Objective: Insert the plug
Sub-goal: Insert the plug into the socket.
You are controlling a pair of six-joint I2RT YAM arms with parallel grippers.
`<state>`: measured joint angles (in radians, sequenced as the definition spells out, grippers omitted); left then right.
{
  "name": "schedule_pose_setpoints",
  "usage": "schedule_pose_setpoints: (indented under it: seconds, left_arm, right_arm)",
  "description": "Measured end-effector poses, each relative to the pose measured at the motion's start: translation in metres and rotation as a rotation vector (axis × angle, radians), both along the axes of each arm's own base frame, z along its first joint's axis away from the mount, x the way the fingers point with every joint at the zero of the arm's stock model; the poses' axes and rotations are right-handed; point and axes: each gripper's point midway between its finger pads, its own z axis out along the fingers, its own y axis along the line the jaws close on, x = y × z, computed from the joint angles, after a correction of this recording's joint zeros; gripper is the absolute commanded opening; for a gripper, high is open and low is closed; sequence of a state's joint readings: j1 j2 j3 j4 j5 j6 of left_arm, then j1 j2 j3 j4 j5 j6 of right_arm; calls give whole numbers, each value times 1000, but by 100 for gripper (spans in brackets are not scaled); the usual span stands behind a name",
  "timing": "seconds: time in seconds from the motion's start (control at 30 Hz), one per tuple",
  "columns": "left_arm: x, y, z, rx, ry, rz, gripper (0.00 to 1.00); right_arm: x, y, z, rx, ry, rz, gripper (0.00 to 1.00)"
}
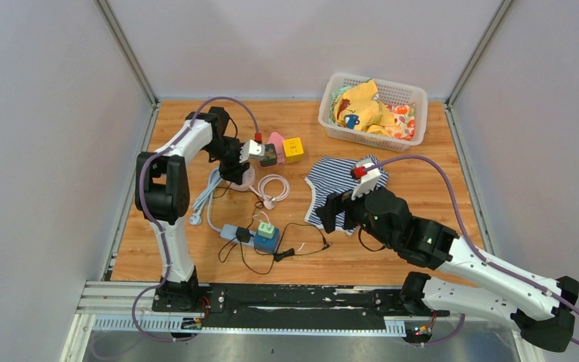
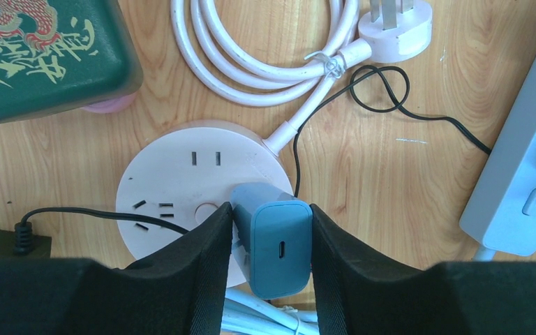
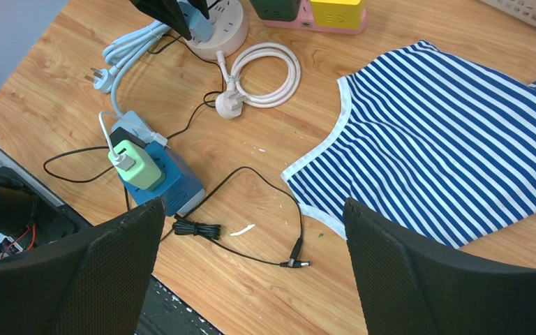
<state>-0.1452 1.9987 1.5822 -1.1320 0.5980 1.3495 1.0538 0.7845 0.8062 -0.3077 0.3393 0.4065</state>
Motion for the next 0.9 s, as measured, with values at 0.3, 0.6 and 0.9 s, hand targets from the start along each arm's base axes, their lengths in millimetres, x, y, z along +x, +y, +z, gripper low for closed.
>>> schedule_pose_setpoints:
  seconds: [0.3, 0.6, 0.9]
  left_arm:
    - [1, 2, 3, 10, -7, 12, 41]
    - [1, 6, 5, 32, -14, 22, 31]
    - [3, 6, 6, 33, -24, 23, 5]
  right_arm:
    - [-1, 1, -1, 4, 7, 5, 97]
    - [-3, 2, -2, 10, 16, 11, 97]
    - [-3, 2, -3, 10, 19, 11, 97]
